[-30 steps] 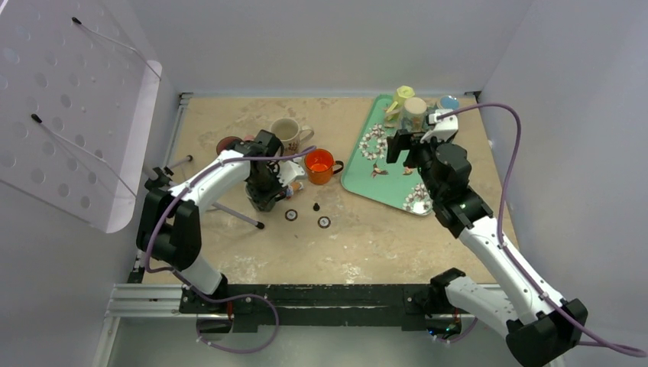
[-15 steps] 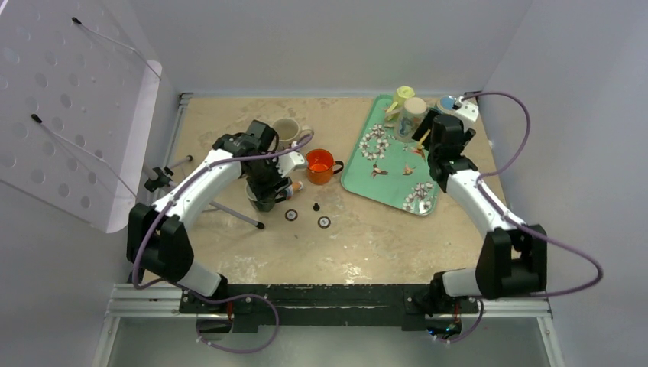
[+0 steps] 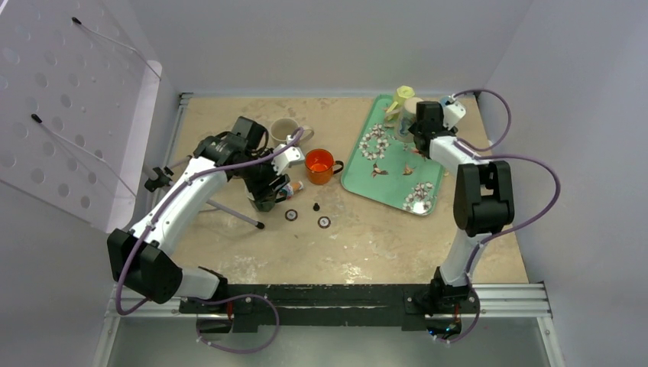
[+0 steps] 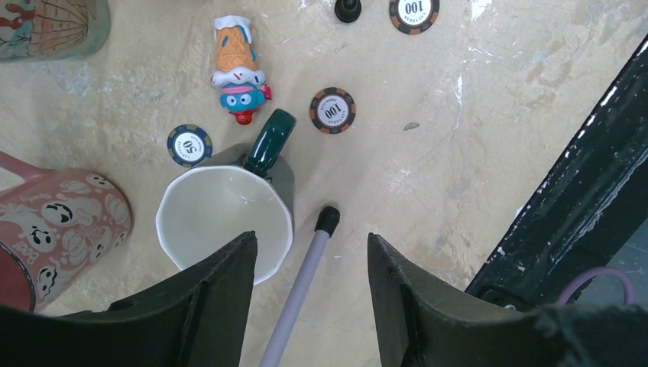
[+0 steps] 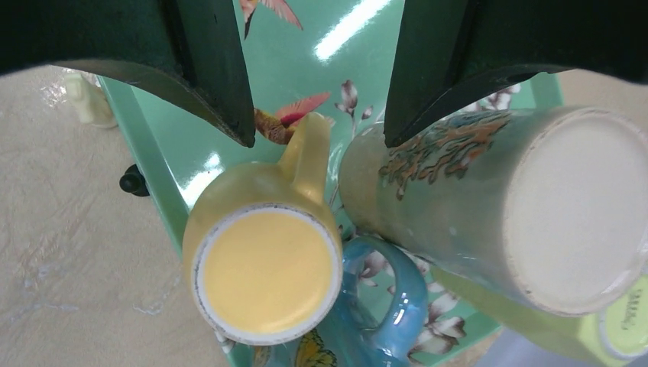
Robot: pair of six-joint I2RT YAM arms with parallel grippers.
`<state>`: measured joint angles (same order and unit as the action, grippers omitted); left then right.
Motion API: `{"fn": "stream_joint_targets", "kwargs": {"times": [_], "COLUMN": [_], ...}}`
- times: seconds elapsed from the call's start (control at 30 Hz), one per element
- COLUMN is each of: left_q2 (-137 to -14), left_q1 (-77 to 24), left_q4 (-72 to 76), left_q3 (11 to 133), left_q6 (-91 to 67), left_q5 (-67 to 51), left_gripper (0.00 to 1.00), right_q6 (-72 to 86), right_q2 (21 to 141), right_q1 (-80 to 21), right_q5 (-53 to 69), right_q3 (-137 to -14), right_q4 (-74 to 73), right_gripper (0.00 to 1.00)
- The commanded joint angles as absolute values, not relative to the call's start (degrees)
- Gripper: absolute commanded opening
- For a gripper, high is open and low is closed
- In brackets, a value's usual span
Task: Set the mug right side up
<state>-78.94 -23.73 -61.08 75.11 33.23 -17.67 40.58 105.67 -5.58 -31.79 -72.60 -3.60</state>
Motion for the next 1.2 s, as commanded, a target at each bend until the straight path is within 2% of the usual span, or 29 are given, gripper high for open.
{"fn": "stream_joint_targets", "kwargs": {"times": [0.0, 0.2, 0.37, 0.5, 0.6, 0.73, 0.97, 1.17], "left_q2": [-76.81, -75.83, -74.52, -73.84, -73.39, -72.8, -72.14, -72.5], "left_q1": [-23.38, -23.38, -23.38, -23.38, -23.33, -23.38, -23.38, -23.38], "left_q4": [-61.97, -62.12, -62.65, -62.75, -62.99, -63.15, -62.47, -53.88], "left_q3": [74.8, 74.98, 74.88, 74.88, 74.82, 74.71, 75.03, 73.98], "left_q6": [34.47, 34.83, 34.98, 35.07, 35.11, 35.07, 33.48, 25.51], "left_q5": [-21.2, -22.05, -24.6, -25.04, -25.26, -25.49, -28.27, -30.93], "left_gripper": [0.59, 0.6, 0.59, 0.6, 0.6, 0.6, 0.6, 0.62], "right_q6": [45.6, 48.67, 50.78, 49.1, 47.94, 44.74, 33.1, 27.3], "right_q2": [106.62, 111.0, 114.78, 117.27, 115.93, 112.57, 99.18, 84.35], "right_q1": [-4.67, -3.58, -1.94, -1.58, -1.58, -1.58, -2.34, -3.27], "right_q5": [-34.25, -34.31, -30.93, -29.4, -28.6, -27.47, -23.4, -11.88], "right_q3": [-75.09, -80.53, -82.82, -86.57, -84.51, -80.87, -70.88, -58.37], "right_q4": [-6.89, -13.49, -16.63, -18.85, -16.26, -11.99, -3.33, 5.43], "right_gripper": [0.65, 0.64, 0.54, 0.38, 0.12, 0.0, 0.0, 0.0]}}
